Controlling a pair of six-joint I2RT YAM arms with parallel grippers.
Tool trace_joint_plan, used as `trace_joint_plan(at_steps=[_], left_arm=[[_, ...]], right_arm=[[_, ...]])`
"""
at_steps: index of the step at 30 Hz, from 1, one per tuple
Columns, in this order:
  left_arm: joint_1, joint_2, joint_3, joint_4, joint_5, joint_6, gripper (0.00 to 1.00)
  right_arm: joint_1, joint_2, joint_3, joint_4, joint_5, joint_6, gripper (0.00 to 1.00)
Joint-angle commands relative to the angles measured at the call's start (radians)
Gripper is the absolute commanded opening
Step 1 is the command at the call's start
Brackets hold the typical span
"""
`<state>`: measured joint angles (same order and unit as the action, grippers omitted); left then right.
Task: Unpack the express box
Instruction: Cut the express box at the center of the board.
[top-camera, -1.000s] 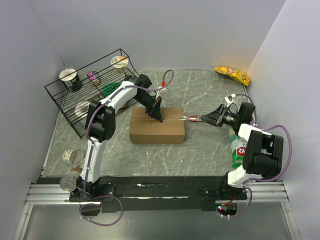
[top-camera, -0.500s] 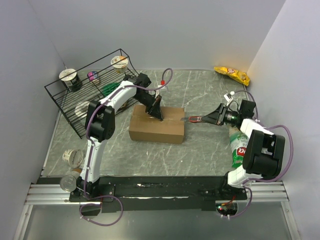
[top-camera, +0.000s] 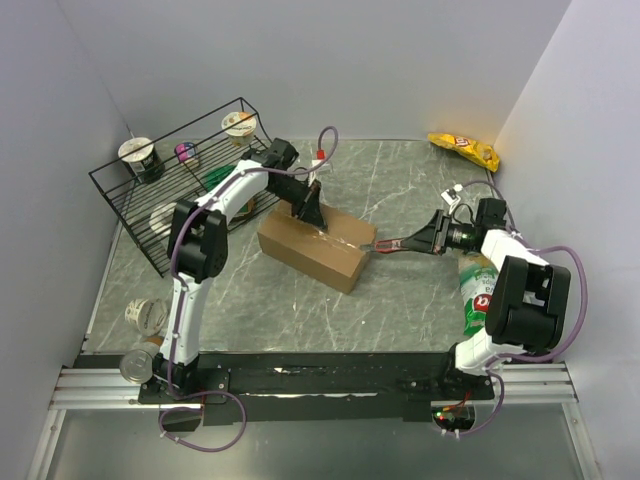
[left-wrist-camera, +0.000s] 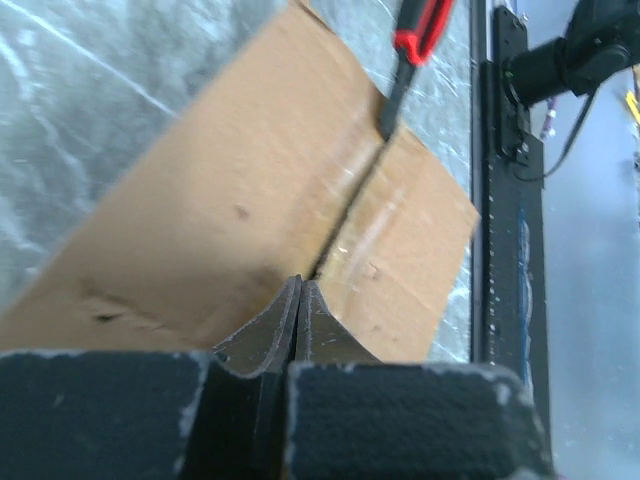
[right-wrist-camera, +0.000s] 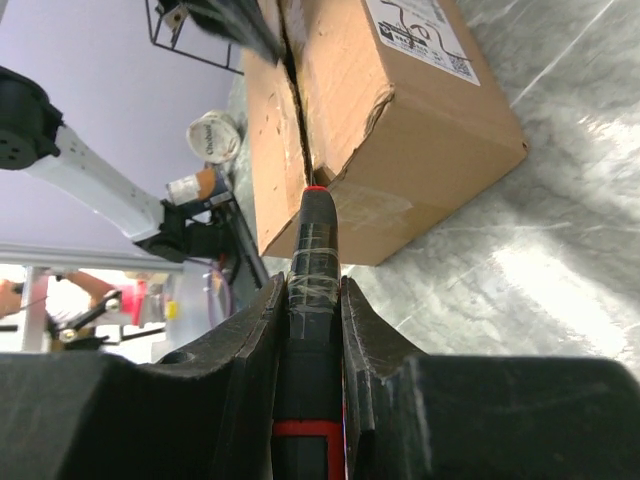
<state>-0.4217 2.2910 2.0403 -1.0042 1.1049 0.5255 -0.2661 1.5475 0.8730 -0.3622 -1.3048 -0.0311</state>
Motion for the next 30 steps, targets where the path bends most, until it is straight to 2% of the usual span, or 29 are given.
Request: trace_joint_plan(at_steps=[1,8,9,11,12,15,16,17,22,25,30], left_arm=[[0.037,0.005,0.038,0.05,0.042,0.011,0.01],[0.032,-0.018,0.009,0.019,0.039,0.044,0.01],[0.032,-0.019,0.015,0.0,0.042,0.054,0.19],[0.04,-0.018,0.049,-0.04,0.065,0.119,0.36],[0.041,-0.016,0.064,-0.107,0.069,0.161,0.5],[0.038,0.008,0.127,-0.226,0.035,0.339,0.68],[0.032,0.036,0.15,-0.331,0.023,0.455,0.7],[0.029,0.051,0.184,-0.37,-0.015,0.488,0.72],[0.009,0.022,0.089,-0.369,-0.079,0.556,0.77],[-0.022,0.015,0.04,-0.369,-0.134,0.59,0.75],[-0.06,0.01,0.008,-0.372,-0.178,0.59,0.63]], right_arm=[[0.053,0.043,0.007,0.021,0.071,0.028,0.0],[0.12,0.075,0.024,0.091,0.088,0.108,0.0],[0.122,0.083,0.03,0.092,0.087,0.108,0.0],[0.123,0.094,0.043,0.075,0.09,0.094,0.0],[0.122,0.105,0.059,0.066,0.093,0.082,0.0],[0.12,0.128,0.092,0.028,0.096,0.05,0.0],[0.122,0.134,0.101,0.022,0.095,0.045,0.0],[0.12,0.141,0.112,-0.001,0.095,0.04,0.0],[0.122,0.18,0.173,-0.041,0.099,-0.006,0.0],[0.123,0.194,0.195,-0.047,0.098,-0.006,0.0],[0.123,0.207,0.228,-0.07,0.104,-0.02,0.0]])
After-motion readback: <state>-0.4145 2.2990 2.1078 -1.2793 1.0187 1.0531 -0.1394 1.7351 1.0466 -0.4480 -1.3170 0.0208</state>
